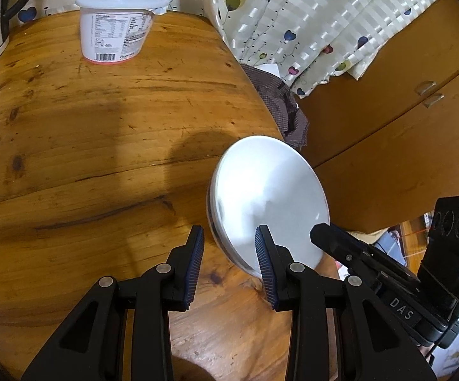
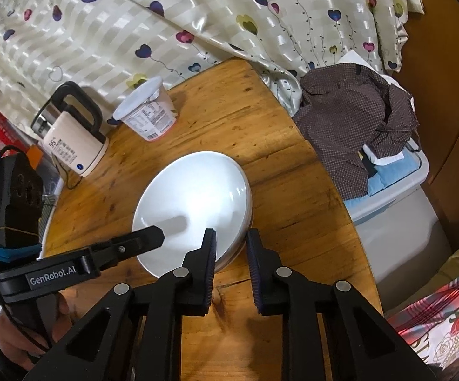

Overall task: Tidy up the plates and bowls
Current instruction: 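Grasp the rim of the blue-striped white bowls with both grippers, then lift the held bowls with both grippers and carry them over the steel bowl stack, then lower the blue-striped bowls with both grippers into the steel bowl stack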

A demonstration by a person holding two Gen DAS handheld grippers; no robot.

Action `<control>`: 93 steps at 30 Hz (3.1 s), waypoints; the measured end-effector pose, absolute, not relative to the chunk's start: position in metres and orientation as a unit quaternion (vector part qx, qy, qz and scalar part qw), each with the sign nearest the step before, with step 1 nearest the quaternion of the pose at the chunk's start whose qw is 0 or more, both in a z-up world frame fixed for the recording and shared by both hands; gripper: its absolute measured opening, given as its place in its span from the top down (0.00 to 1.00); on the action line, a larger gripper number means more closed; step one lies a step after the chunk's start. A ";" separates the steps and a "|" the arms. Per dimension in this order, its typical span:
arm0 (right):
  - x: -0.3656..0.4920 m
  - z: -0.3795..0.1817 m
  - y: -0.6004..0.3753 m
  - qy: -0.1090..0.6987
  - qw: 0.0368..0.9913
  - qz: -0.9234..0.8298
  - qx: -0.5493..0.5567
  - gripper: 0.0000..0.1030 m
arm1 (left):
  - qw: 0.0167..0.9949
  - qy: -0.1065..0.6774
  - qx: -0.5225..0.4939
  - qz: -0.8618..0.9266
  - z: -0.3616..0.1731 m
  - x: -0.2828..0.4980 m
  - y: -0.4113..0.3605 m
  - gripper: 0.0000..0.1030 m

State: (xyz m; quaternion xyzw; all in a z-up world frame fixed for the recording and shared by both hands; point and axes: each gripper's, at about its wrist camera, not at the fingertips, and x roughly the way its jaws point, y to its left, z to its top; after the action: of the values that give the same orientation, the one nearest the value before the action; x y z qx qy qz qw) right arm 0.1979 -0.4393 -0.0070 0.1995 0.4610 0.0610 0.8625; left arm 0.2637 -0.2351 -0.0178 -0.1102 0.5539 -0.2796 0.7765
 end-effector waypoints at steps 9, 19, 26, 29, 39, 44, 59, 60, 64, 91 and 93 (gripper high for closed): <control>0.198 -0.006 -0.436 0.461 0.864 0.061 0.194 0.82 | 0.780 0.550 -0.096 -0.282 -0.017 0.259 -0.239 0.68; 0.185 0.002 -0.435 0.452 0.868 0.057 0.196 0.82 | 0.786 0.539 -0.091 -0.289 -0.003 0.249 -0.238 0.68; 0.167 0.020 -0.431 0.437 0.877 0.056 0.192 0.82 | 0.789 0.530 -0.093 -0.295 0.009 0.234 -0.233 0.68; 0.160 0.027 -0.428 0.432 0.880 0.057 0.190 0.82 | 0.792 0.524 -0.095 -0.297 0.016 0.225 -0.228 0.68; 0.133 0.050 -0.408 0.418 0.887 0.068 0.183 0.82 | 0.807 0.502 -0.097 -0.297 0.040 0.193 -0.204 0.68; 0.119 0.061 -0.395 0.410 0.891 0.078 0.178 0.82 | 0.814 0.492 -0.097 -0.294 0.050 0.178 -0.190 0.68; 0.081 0.078 -0.348 0.402 0.895 0.106 0.159 0.82 | 0.831 0.472 -0.107 -0.275 0.061 0.133 -0.142 0.68; 0.080 0.078 -0.346 0.402 0.895 0.108 0.158 0.82 | 0.831 0.471 -0.109 -0.273 0.061 0.130 -0.138 0.68; 0.074 0.079 -0.334 0.404 0.895 0.114 0.152 0.82 | 0.833 0.471 -0.113 -0.267 0.059 0.121 -0.126 0.68; 0.048 0.043 -0.302 0.450 0.869 0.138 0.153 0.82 | 0.821 0.509 -0.120 -0.229 0.022 0.088 -0.096 0.68; 0.048 0.039 -0.302 0.453 0.867 0.137 0.155 0.82 | 0.819 0.512 -0.120 -0.228 0.020 0.087 -0.095 0.68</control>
State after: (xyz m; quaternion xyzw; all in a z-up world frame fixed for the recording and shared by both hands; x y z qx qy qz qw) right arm 0.0479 -0.3023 0.0393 0.1546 0.4531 0.1375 0.8671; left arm 0.0866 -0.0951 0.0196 -0.1202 0.5123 -0.2284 0.8191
